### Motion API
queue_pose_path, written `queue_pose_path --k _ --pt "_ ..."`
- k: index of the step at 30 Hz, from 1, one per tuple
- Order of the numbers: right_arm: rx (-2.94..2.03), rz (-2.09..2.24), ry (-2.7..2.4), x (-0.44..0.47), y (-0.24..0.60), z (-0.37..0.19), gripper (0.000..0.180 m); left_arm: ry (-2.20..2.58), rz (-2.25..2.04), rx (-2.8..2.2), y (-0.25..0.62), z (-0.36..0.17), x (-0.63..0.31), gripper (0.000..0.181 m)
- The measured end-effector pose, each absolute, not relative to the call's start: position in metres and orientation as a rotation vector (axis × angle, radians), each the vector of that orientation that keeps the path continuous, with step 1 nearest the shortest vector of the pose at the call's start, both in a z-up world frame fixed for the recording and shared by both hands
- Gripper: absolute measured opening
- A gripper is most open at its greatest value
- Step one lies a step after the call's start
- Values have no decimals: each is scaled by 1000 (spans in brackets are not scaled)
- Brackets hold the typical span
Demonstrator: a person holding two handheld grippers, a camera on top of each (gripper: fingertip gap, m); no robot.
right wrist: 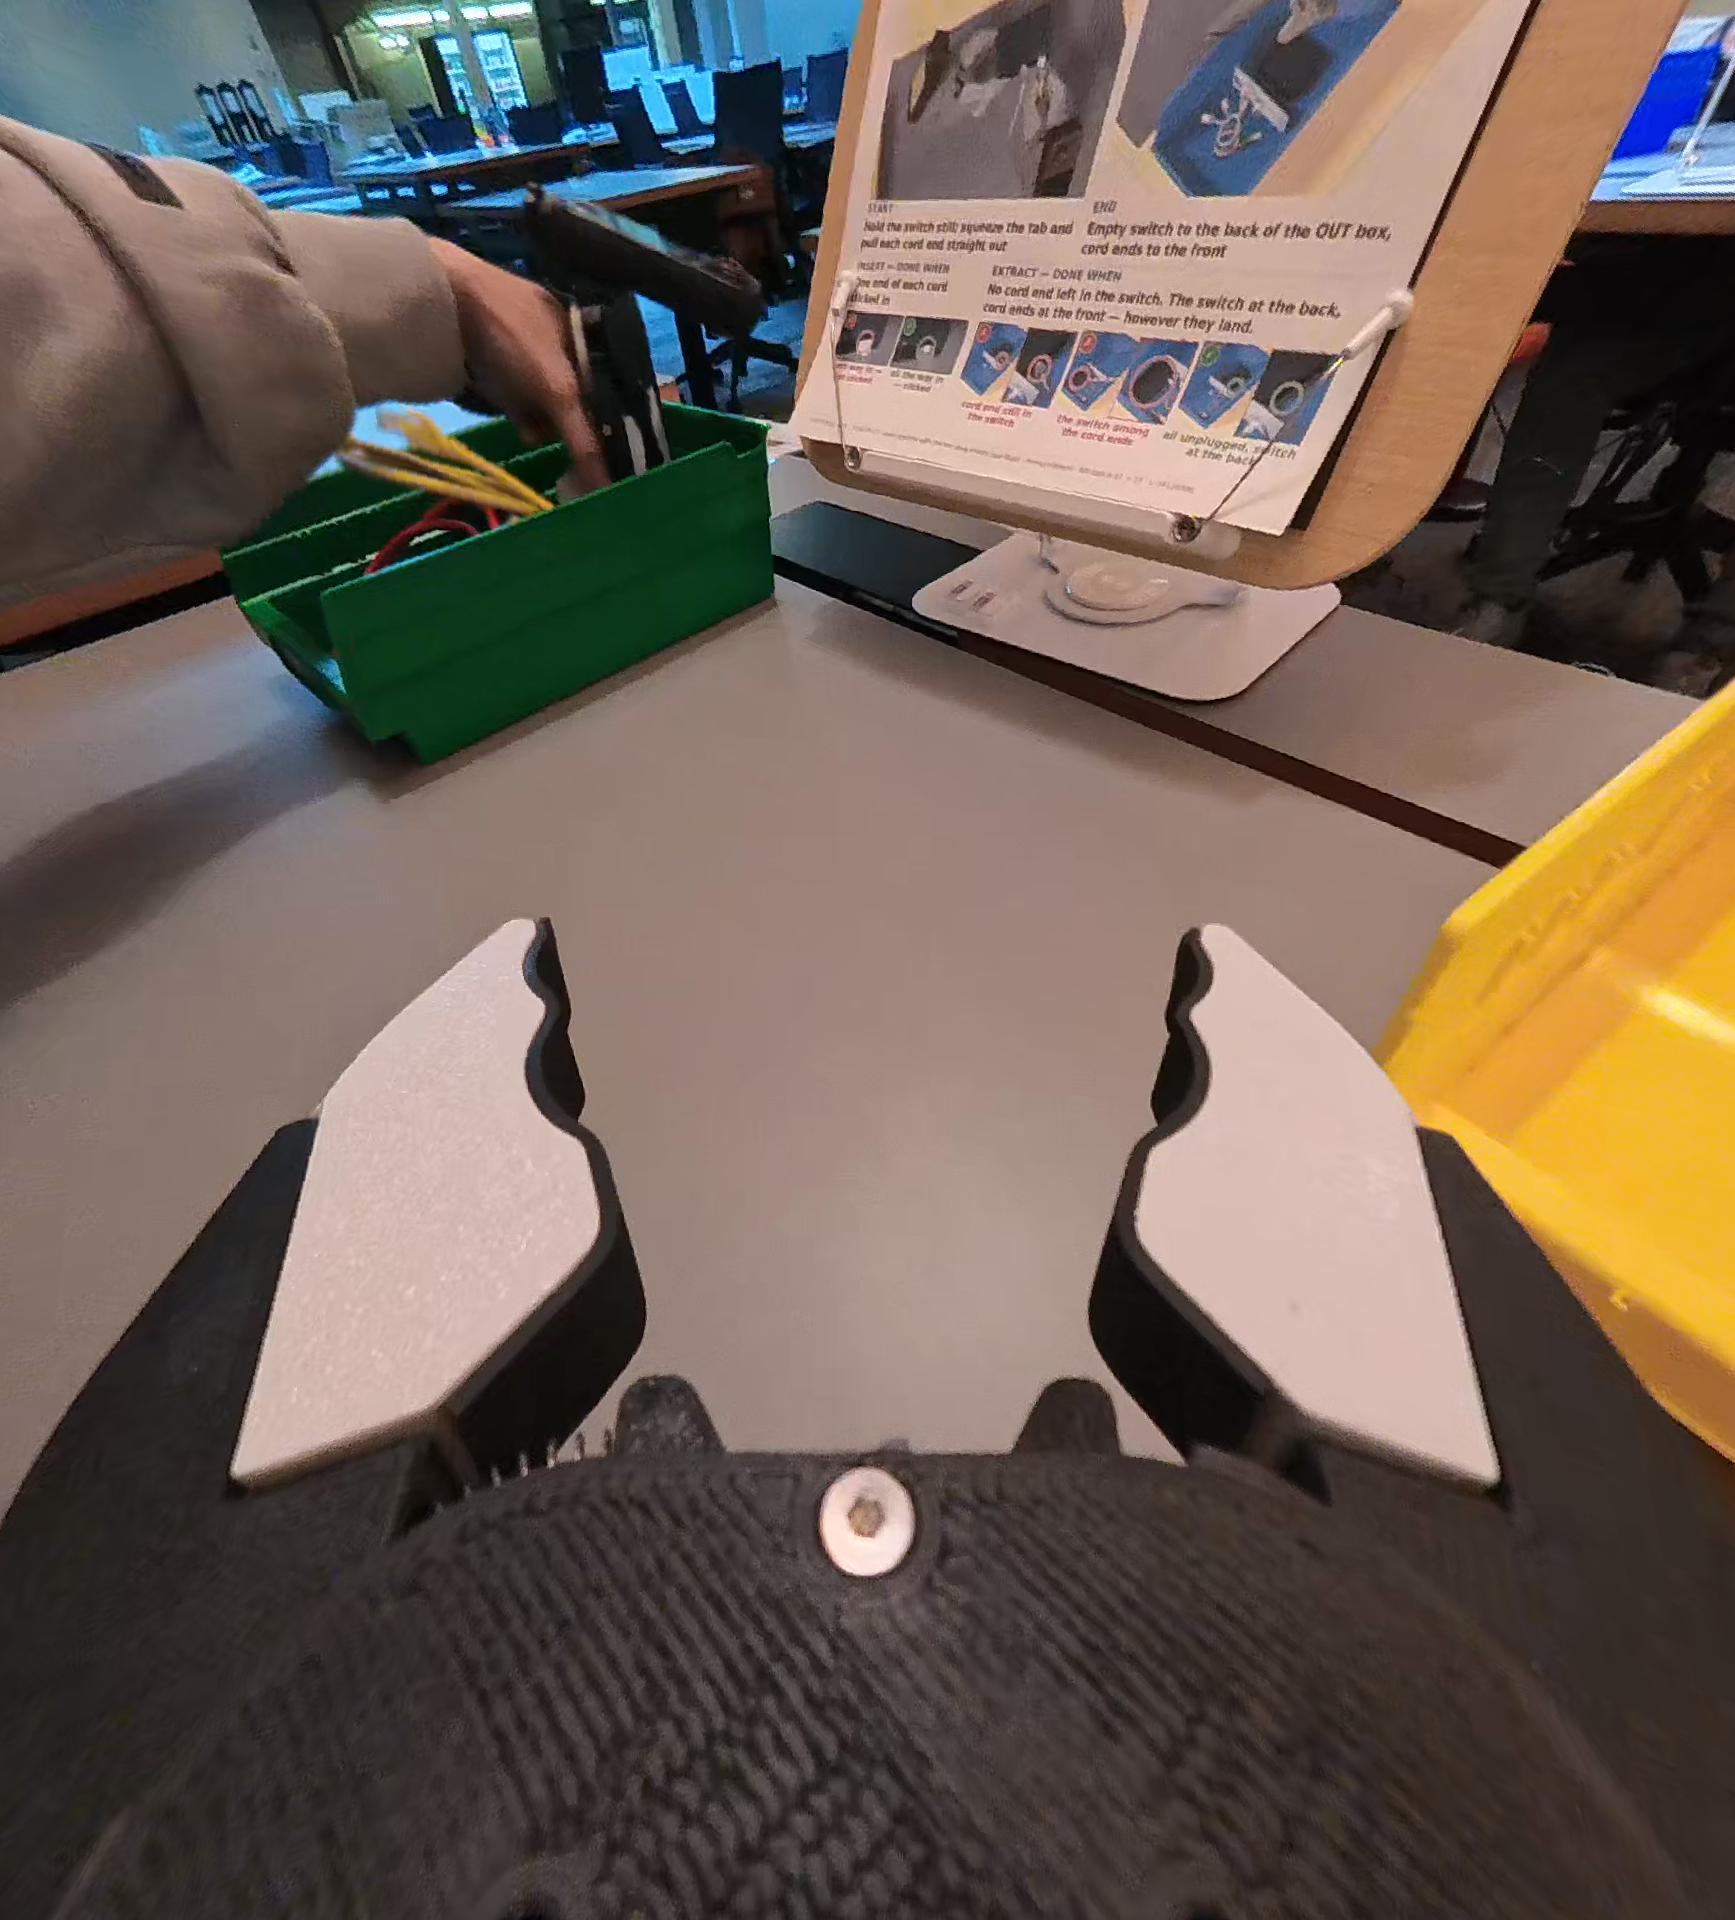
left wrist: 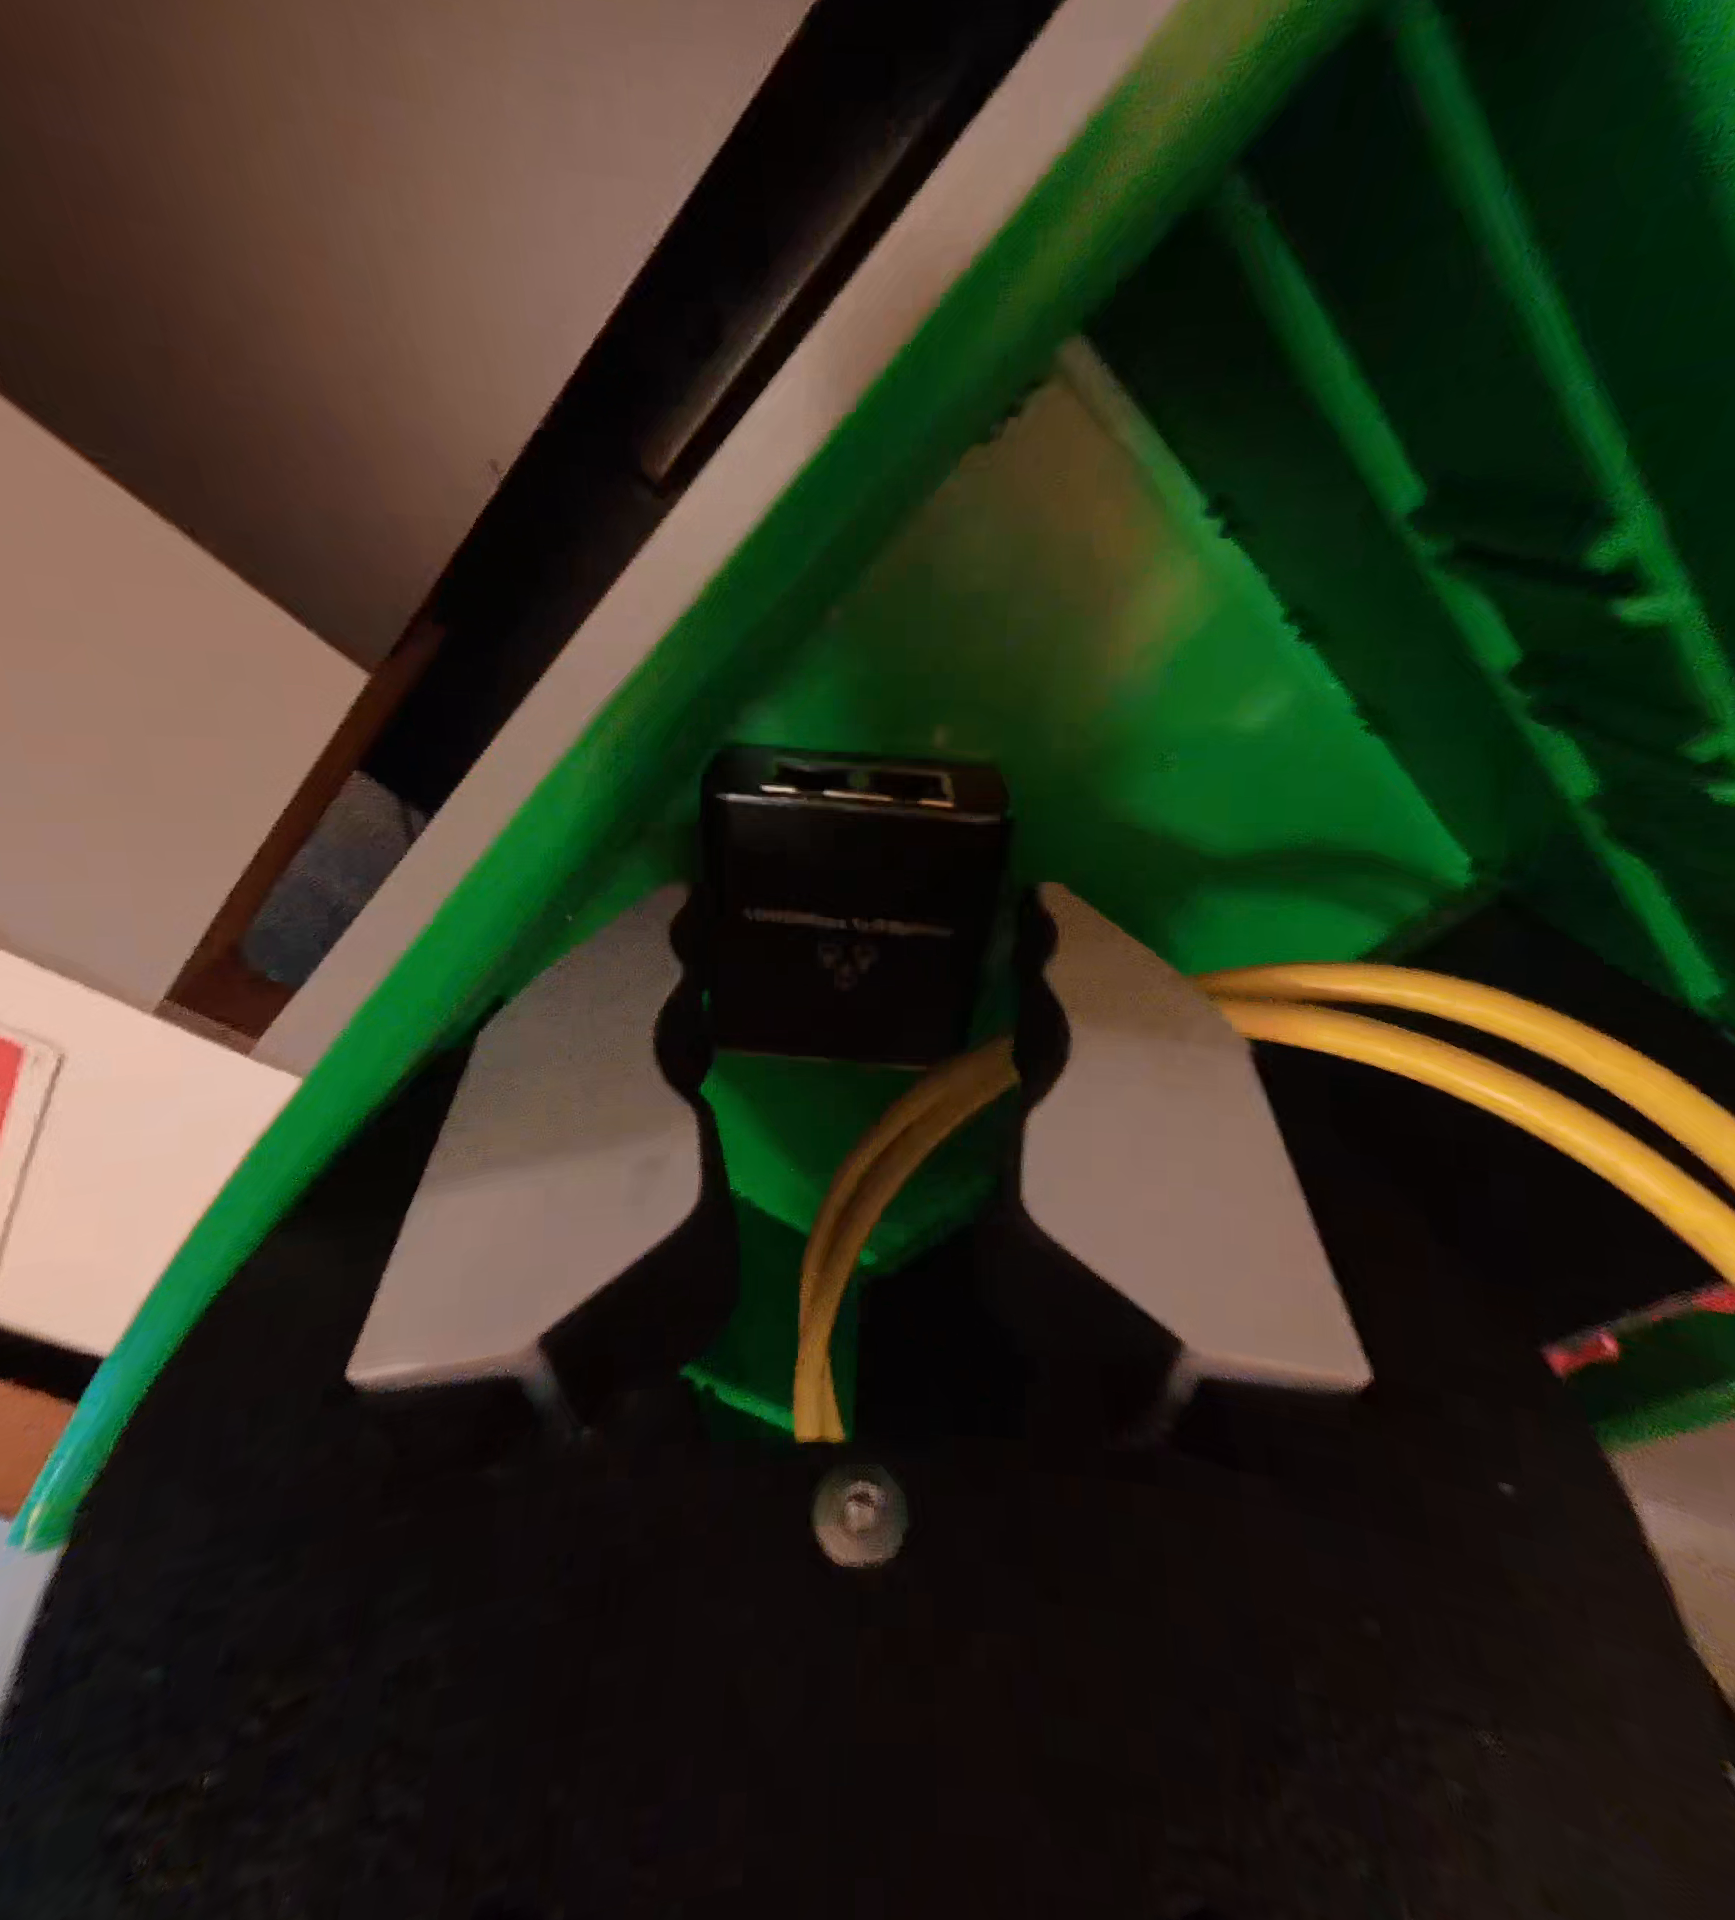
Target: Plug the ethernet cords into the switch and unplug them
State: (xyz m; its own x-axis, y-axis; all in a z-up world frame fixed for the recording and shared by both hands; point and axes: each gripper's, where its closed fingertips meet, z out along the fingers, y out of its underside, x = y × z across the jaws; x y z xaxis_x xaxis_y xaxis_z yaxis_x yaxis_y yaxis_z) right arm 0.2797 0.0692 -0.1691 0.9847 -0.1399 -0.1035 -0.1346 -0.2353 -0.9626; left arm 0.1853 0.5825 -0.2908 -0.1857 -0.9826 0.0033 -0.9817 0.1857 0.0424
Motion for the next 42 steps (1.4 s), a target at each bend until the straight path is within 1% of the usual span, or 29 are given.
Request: queue_pose_path --k 2,4,5,8,11,12,14,17,20,21,23,26,29,30,31,32,35,37,39,42 --pt "-1829 -5 211 281 66 -174 109 -2451 -166 1950 589 -296 183 59" --pt "-1843 -7 202 282 64 -177 109 -2433 -301 1900 592 -303 173 59" --pt "-1853 -11 199 282 63 -178 109 -2404 -362 1882 592 -307 166 64" --pt "-1882 -43 206 286 59 -181 108 -2419 -384 1852 588 -306 161 60" --pt "-1911 -58 194 285 56 -183 108 -2486 -390 1801 583 -294 158 58" --pt "-1920 -70 187 285 55 -184 108 -2505 -364 1802 579 -286 157 54" --pt "-1938 -100 178 285 53 -184 108 -2515 -199 1826 563 -267 155 36" --pt "-1946 -125 159 285 50 -181 108 -2504 67 1812 531 -234 137 27" --pt "-1935 -128 147 282 50 -176 108 -2508 108 1769 513 -218 101 17" --pt "-1933 -129 144 281 51 -174 108 -2498 68 1758 510 -218 85 1" --pt "-1935 -131 139 279 51 -173 107 -2486 29 1698 497 -218 54 0" --pt "-1937 -146 121 276 51 -170 106 -2405 201 1514 447 -214 10 0" --pt "-1935 -152 103 272 52 -167 105 -2432 162 1500 442 -220 -10 0" --pt "-1936 -150 100 271 52 -167 105 -2403 223 1516 438 -217 -12 0" --pt "-1940 -149 99 270 53 -167 105 -2408 289 1546 438 -215 -6 3" --pt "-1945 -148 96 269 53 -168 105 -2459 337 1599 443 -212 7 13" --pt "-1949 -162 89 268 53 -167 103 -2642 476 1889 475 -199 65 23" --pt "-1953 -170 86 268 54 -167 102 -2645 538 2109 493 -198 99 42" --pt "-1961 -174 88 269 53 -169 102 -2587 565 2054 483 -216 103 41" --pt "-1979 -182 86 269 49 -172 101 -2506 366 1890 465 -259 78 59"
